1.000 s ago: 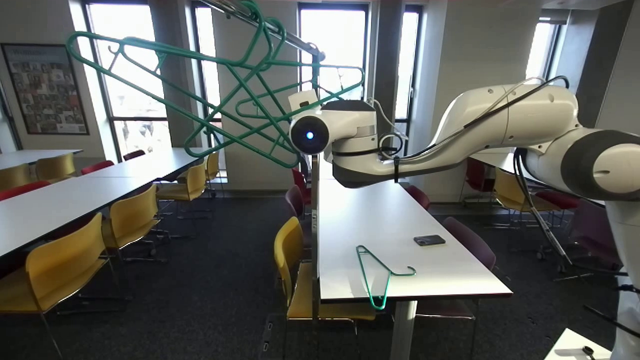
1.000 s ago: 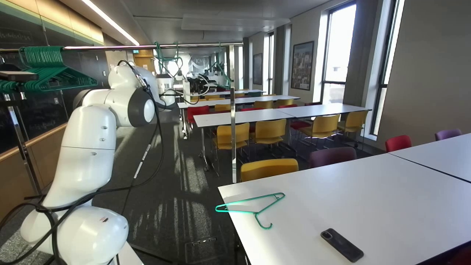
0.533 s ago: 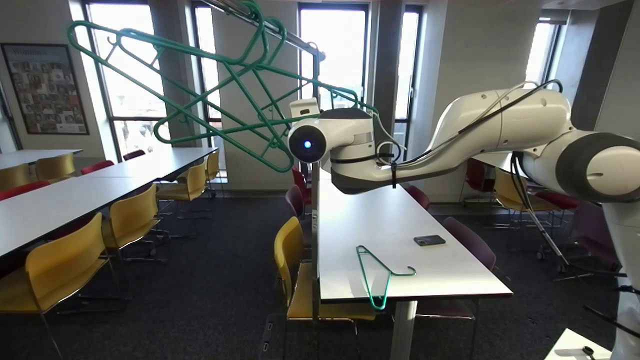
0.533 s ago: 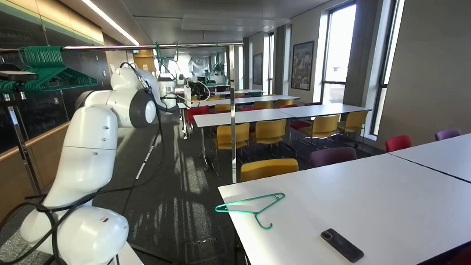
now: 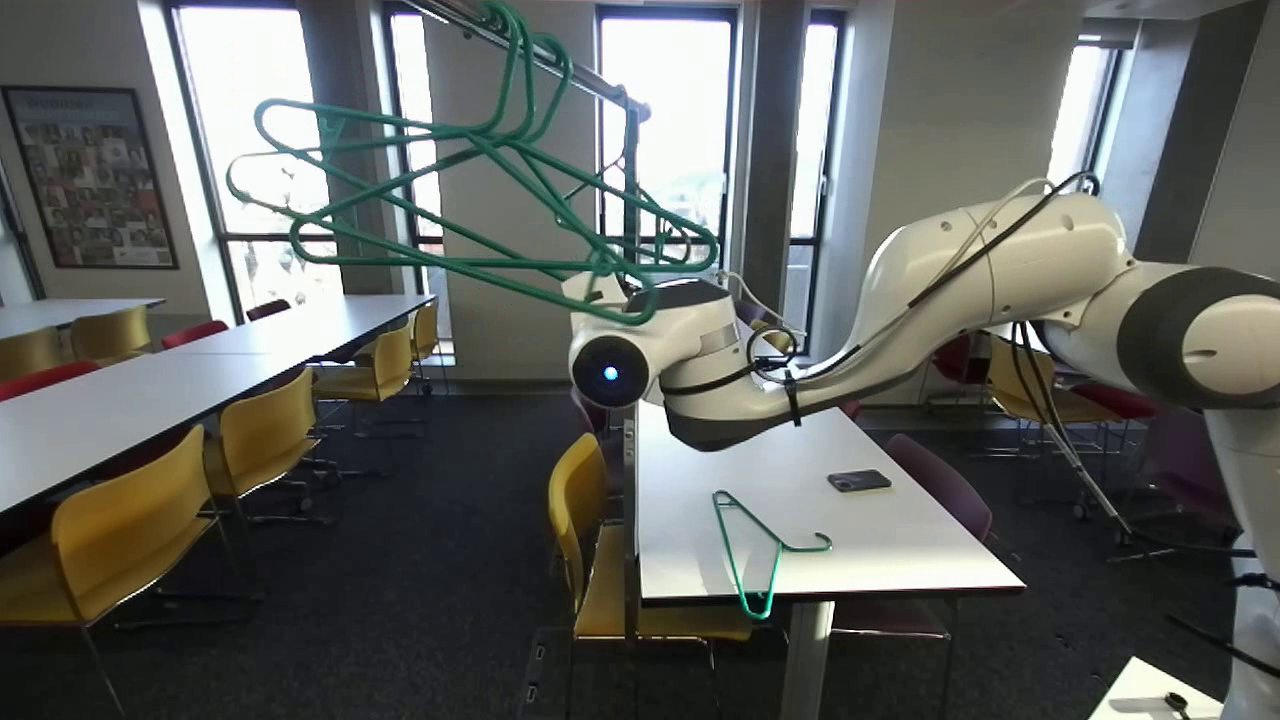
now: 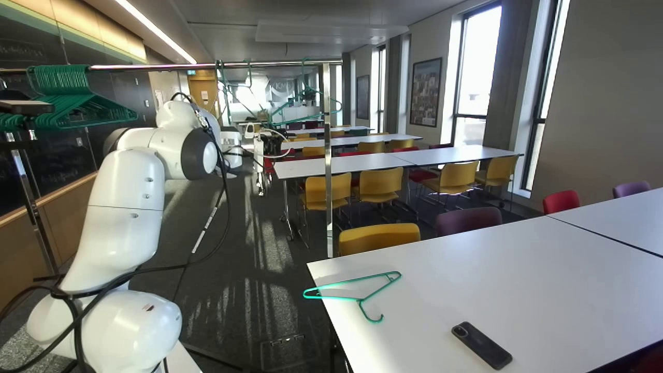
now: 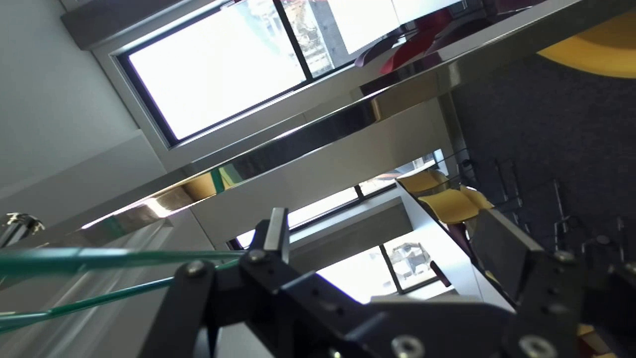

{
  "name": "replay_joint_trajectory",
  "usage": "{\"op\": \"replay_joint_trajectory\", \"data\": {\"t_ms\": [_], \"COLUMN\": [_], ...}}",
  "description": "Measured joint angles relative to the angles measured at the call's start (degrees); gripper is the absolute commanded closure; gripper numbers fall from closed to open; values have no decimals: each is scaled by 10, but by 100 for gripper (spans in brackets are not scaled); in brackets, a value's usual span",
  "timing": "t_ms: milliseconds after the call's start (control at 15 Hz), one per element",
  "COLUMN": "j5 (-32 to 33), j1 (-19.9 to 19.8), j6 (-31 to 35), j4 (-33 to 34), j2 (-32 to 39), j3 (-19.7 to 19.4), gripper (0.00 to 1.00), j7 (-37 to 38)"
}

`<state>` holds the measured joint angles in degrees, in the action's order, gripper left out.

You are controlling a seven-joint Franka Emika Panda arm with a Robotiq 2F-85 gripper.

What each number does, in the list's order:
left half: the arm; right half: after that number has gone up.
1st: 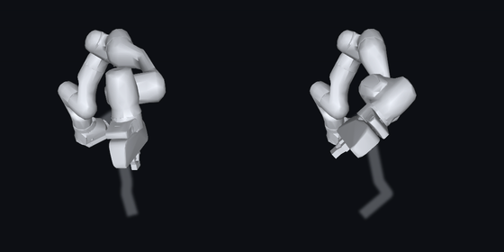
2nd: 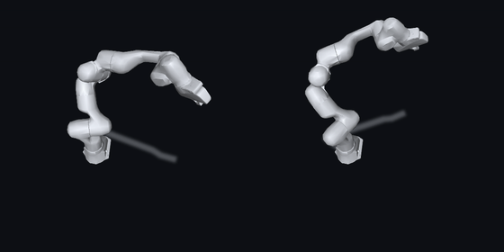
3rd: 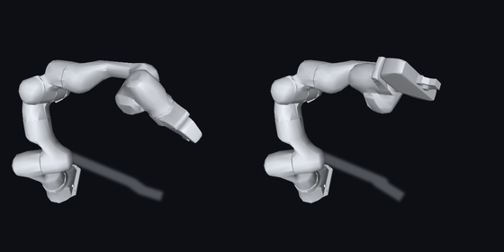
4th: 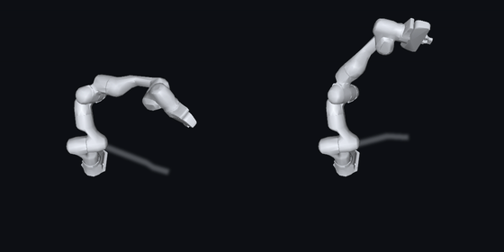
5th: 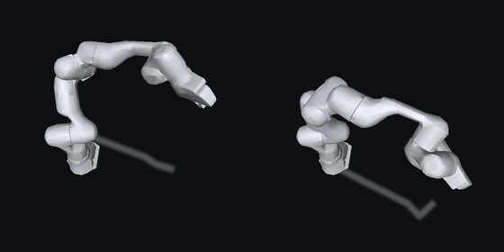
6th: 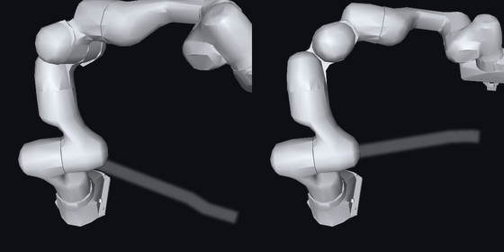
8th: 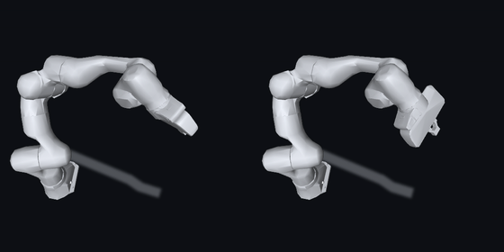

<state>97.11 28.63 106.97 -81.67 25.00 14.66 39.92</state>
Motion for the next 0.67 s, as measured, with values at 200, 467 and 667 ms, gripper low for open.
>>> {"op": "replay_joint_trajectory", "data": {"t_ms": [200, 467, 667], "j5": [1, 2, 2], "j1": [0, -3, -6], "j6": [-1, -12, -23], "j4": [-33, -65, -87], "j2": [0, -1, -1], "j3": [0, -1, -1], "gripper": [0, 0, 0], "j7": [-1, -2, -13]}}
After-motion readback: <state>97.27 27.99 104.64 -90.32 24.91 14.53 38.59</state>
